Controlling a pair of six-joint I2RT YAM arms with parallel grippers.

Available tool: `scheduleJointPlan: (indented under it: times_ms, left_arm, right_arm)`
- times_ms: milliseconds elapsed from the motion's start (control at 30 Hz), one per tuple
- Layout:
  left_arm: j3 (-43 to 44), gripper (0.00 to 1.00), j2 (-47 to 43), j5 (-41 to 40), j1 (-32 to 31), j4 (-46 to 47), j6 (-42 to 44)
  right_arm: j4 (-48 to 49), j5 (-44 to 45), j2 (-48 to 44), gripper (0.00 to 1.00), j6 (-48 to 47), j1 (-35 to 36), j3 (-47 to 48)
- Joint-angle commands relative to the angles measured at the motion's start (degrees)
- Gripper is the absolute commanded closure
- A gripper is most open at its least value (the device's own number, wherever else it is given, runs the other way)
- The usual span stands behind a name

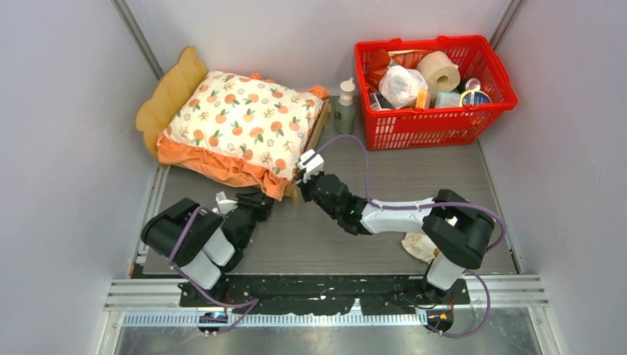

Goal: Set up the pet bed
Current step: Adjust the ropes on the bed frame.

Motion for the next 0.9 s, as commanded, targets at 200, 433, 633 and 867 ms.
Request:
scheduleJointPlan:
  times_ms: [200,433,633,867]
  left_arm:
    - [-0.5,0.63,2.9,-0.7,-1.7,4.0,-0.4]
    - [0.6,0.59,6.2,0.2,-2.6,4.0,-1.7]
    - [3.2,0.6,7.1,-1.7,-2.8,4.0,-0.5]
    - [5.6,0.66,8.9,-1.0,-2.9,4.0,-0.6]
  right_arm:
    - [3.8,1.2,-1.4,0.95,-0.2,0.2,-0.5]
    - [3.9,0.8,-0.8,0.95,0.1,0.1,-0.3]
    - [4.1,1.2,-0.9,0.95,-0.1,0.1,-0.4]
    - [3.7,1.6,-1.5,0.95,-2.5,0.1,-0.4]
